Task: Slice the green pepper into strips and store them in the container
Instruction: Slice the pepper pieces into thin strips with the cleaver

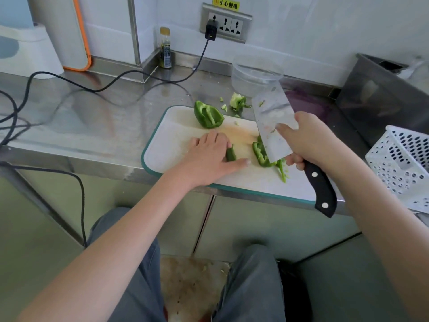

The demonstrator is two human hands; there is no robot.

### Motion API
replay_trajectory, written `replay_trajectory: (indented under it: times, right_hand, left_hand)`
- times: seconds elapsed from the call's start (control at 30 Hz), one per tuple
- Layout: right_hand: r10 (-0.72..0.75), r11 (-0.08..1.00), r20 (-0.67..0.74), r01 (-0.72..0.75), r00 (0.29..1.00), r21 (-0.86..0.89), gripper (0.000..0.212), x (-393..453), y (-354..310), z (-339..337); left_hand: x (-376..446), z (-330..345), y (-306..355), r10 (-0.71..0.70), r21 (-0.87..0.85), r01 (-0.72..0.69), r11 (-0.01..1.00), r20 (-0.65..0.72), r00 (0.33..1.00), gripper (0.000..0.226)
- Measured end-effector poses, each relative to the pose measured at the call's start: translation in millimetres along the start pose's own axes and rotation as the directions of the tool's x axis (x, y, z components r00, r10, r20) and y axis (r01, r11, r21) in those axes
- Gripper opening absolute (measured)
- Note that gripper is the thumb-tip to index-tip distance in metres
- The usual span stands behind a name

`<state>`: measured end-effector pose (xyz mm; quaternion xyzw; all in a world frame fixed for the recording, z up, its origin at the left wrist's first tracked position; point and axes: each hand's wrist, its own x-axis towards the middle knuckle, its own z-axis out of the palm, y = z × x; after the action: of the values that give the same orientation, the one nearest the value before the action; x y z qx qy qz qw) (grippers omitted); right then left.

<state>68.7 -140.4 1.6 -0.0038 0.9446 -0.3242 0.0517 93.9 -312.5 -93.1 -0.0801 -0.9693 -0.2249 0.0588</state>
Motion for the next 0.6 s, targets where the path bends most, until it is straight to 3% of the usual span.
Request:
replay_trajectory:
  times: [0.27,0.47,0.6]
  right_hand:
    - [0.002,1.000,0.038,-0.003,0.999,0.022,0.052,-3.5,-3.5,7.0]
    - [0.001,0.999,0.128,-0.007,0.992,0.042,0.021,-7.1,-11.1,20.4]
    - [-0.004,0.999,0.155,-0.002,0.988,0.041,0.017,-10.2,-13.3,20.8]
  left_hand:
    - [0.5,-2.3,-3.5,-0.025,-0.180,0.022,0.983,-0.012,1.000,0.046]
    - [-1.7,-7.1,-5.9,-0.062,-0.366,0.041,0.930,-0.046,0.997,0.036]
    - [-1.3,-4.9,-7.1,-0.063,-0.372,0.038,0.928,-0.057,0.996,0.034]
